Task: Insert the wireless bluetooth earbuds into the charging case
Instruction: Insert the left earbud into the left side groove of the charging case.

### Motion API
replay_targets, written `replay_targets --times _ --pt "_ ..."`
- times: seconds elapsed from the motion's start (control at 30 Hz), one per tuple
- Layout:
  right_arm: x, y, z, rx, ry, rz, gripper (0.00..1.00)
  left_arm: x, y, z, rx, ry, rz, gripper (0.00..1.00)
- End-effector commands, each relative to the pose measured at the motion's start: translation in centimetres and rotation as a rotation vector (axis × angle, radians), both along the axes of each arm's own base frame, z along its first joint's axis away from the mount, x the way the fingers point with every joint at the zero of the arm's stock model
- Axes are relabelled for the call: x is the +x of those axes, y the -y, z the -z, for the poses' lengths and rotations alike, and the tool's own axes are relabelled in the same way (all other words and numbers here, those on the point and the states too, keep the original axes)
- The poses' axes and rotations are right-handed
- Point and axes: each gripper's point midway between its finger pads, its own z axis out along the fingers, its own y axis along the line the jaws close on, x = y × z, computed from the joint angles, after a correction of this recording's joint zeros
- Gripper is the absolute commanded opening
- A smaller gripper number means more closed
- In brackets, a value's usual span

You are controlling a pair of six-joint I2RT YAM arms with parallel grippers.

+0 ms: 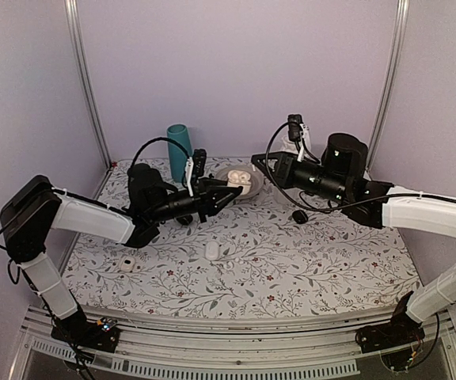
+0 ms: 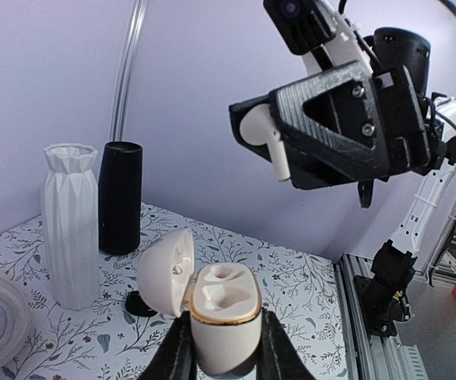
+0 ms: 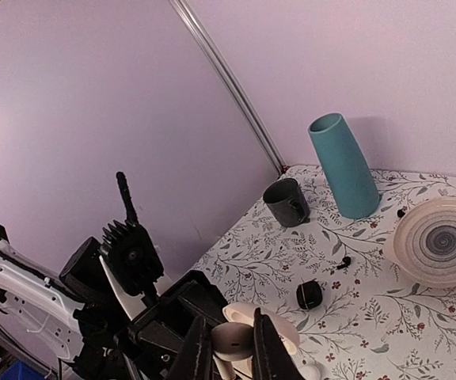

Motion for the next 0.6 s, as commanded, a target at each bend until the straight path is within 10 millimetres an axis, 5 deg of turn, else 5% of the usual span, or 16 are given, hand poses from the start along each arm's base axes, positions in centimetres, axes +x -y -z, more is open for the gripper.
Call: replay_targets --times 0.0,0.57 --pt "-1.6 -1.5 -1.8 0.033 0.086 -0.055 0.07 -0.9 0.8 -1.3 -0.023 0.078 0.03 0.0" --pt "-3.1 -4.2 -0.8 -0.006 0.128 -0.091 0.07 -2.6 1.1 -3.6 -0.029 0.141 0.062 0.0"
